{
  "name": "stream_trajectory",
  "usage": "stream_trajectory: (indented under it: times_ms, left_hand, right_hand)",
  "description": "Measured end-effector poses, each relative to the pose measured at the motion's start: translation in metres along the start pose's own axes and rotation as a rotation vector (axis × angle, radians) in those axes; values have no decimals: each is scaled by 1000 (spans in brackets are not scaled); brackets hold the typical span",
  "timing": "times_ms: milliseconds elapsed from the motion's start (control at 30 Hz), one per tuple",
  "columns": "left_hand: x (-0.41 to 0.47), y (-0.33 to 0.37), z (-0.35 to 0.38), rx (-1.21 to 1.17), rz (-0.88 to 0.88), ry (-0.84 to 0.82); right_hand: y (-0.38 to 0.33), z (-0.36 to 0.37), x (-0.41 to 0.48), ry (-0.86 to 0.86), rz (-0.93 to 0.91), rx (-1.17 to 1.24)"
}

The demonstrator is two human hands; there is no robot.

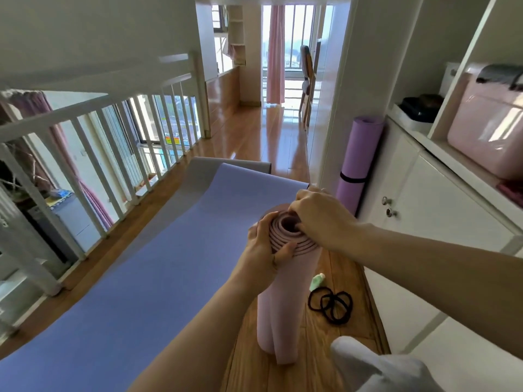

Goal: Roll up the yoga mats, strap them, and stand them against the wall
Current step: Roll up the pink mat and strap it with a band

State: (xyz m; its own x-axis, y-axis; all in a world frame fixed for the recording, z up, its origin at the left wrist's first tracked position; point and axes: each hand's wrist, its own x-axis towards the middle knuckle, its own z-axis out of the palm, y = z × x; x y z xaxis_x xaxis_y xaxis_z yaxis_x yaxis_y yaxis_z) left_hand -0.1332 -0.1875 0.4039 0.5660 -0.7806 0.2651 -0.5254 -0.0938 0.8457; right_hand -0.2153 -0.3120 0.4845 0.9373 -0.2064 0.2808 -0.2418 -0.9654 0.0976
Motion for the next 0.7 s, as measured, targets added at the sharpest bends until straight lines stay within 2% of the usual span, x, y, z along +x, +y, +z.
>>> stream_trajectory:
  times_ms: [267,500,633,700]
  left_hand:
    - [4,7,5,-9,12,6]
    - [2,11,5,14,21,-10]
    - [3,14,8,28,25,-19]
    - [1,13,9,17,35,-21]
  right_hand:
    - [-2,-6,9,-93,81,43]
    - [-3,-6,5,-87,103,58]
    - [2,-1,2,-42,46,21]
    - [10,0,1,-55,0,96]
